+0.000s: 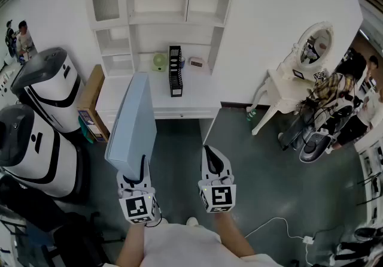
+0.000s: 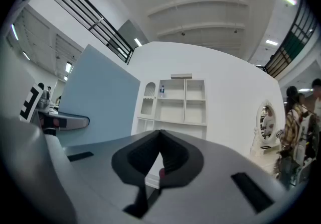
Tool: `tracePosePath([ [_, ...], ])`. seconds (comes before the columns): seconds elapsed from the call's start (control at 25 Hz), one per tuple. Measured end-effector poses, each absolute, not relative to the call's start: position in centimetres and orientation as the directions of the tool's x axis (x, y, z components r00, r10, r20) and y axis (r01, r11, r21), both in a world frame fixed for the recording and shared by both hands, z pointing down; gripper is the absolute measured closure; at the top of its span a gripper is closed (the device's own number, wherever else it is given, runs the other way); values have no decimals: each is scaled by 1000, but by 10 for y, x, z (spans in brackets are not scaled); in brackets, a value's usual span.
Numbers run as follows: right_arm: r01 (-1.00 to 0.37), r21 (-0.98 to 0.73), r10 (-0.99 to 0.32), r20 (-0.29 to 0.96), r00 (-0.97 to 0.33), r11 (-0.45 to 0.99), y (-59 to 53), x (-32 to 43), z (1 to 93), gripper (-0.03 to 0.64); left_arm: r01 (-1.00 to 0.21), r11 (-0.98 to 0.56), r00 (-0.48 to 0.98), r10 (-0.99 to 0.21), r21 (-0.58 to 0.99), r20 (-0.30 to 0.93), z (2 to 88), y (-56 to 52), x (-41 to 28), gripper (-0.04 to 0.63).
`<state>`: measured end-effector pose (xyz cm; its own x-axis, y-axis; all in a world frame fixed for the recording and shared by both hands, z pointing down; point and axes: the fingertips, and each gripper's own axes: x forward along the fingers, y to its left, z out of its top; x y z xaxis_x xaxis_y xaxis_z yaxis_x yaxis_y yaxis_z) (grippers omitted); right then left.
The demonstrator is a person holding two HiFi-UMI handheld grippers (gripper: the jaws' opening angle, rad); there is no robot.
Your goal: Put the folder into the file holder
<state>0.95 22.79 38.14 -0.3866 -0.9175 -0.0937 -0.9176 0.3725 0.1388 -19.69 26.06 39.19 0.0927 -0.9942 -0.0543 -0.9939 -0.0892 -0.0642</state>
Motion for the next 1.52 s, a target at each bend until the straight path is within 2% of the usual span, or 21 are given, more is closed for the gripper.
tracePosePath([
  [0.72,-918,157,-919,-98,-382,365,232,-14,381,626,-995,-79,82,-995,-61,-48,395,267,-221,466],
  [1.52,-925,152,-932,-52,-359,348,206,-95,391,626,-997,-65,67,-997,-39,-45,407,247,-314,466],
])
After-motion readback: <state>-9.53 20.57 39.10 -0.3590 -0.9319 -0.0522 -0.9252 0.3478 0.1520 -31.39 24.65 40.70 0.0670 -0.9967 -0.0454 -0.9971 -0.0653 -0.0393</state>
